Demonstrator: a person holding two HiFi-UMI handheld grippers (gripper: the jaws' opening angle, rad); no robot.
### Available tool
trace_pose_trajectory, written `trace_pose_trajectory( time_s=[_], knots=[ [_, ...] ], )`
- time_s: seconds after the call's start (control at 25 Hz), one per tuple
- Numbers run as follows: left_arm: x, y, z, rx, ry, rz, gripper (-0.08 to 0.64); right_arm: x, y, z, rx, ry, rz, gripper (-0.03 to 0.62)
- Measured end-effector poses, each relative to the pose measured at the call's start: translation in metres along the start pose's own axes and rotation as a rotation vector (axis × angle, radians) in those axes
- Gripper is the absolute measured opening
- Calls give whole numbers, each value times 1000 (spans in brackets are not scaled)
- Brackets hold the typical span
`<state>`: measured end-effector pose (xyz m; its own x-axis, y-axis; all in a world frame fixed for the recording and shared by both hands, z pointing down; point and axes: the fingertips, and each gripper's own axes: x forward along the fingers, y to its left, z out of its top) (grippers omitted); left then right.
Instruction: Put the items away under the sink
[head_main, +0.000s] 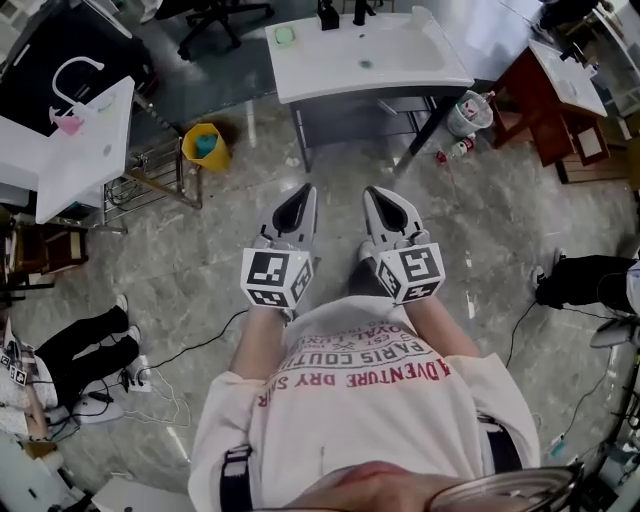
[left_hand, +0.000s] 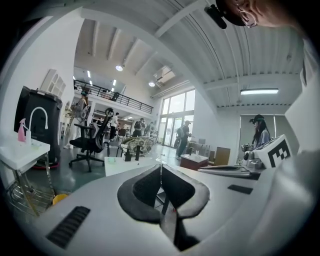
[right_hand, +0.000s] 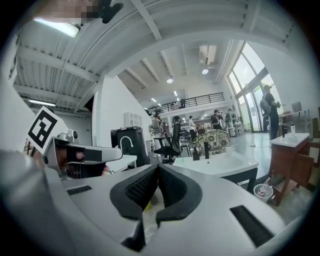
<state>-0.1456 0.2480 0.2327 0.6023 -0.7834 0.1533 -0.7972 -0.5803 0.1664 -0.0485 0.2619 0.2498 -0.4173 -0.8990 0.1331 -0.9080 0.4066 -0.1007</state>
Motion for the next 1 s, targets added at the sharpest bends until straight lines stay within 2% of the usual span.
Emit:
trace_pose_trajectory(
  time_s=[0.24,0.56,0.72,1.0],
  knots=[
    [81,0,18,0,1,38,26,44,-82,24,15,-12,15,23],
    [183,-21,35,24,-7,37,26,80,-184,47,23,-32,13,24],
    [208,-20,30,28,30,46,26,94,-211,40,53,-8,14,24],
    [249,24,28,3,55,79,26,146,-230,29,79,28,22,24]
  ],
)
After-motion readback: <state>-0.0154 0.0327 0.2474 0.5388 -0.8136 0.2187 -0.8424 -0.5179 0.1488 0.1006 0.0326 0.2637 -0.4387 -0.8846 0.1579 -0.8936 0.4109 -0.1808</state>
